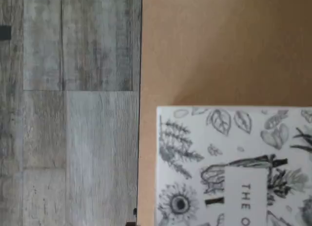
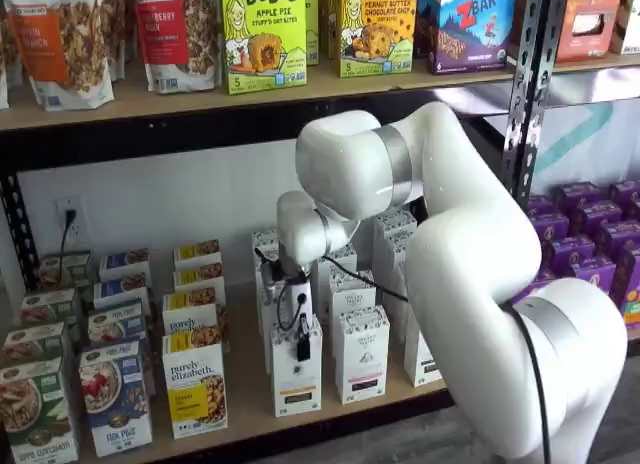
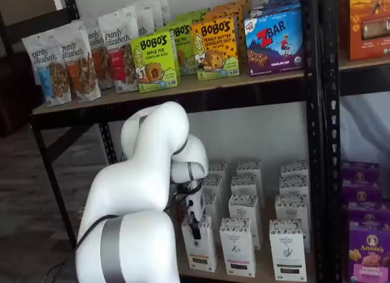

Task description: Pick up the white box with a yellow strip in the middle, on the bottom shelf, the fourth box from the left

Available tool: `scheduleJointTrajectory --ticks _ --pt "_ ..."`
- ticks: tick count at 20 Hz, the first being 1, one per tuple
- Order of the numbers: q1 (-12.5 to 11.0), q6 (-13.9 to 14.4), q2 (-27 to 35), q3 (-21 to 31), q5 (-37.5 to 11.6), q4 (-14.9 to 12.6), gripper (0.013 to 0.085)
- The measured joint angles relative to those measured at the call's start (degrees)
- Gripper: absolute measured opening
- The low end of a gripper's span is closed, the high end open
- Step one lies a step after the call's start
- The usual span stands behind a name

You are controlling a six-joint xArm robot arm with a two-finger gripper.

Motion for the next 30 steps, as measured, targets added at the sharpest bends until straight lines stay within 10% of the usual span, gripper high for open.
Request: scheduleJointTrajectory --ticks 30 --pt "0.6 -0.9 -1.2 2.7 -0.7 1.8 0.045"
